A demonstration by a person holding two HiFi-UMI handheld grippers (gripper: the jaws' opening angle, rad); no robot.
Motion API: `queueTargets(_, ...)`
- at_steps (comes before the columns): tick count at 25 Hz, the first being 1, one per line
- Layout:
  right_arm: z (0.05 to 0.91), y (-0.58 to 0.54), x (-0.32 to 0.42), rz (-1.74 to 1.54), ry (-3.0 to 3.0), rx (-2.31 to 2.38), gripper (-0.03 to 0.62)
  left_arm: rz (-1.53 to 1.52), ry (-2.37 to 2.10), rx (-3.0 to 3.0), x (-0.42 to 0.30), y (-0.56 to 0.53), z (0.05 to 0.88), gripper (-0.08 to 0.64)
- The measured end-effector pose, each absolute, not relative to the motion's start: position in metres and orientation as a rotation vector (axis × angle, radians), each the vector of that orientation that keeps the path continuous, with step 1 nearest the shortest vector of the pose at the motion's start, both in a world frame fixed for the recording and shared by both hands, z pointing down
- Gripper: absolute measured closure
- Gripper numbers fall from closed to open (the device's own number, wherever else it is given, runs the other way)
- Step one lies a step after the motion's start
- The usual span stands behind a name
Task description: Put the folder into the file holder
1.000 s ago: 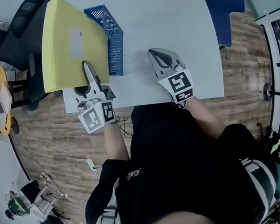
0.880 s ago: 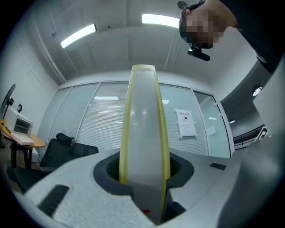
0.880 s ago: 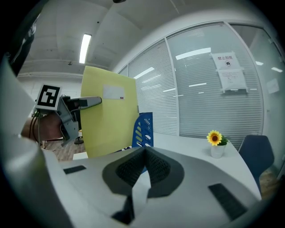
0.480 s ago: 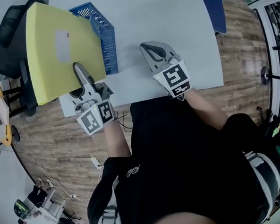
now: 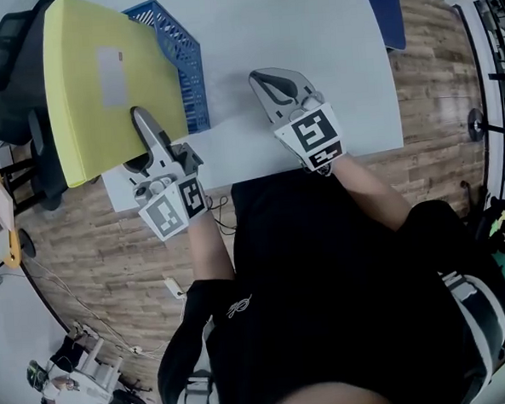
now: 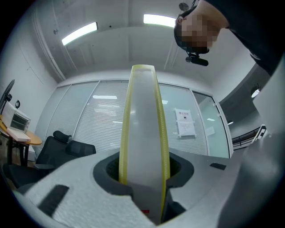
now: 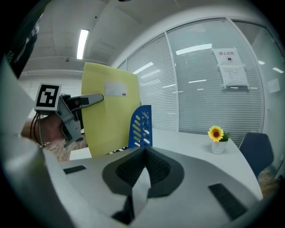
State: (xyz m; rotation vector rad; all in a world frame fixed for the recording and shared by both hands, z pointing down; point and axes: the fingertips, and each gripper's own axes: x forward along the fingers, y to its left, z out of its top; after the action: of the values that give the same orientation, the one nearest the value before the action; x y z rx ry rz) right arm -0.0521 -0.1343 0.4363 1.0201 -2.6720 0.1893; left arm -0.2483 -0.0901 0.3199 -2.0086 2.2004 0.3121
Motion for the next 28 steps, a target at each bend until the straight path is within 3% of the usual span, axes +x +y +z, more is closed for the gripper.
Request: queueTargets(28,0.448,-0.138,-0.053,0.216,-2.641,1.017,0.588,0.264,2.209,-2.070,-0.243,-0.106,0.342,0.387)
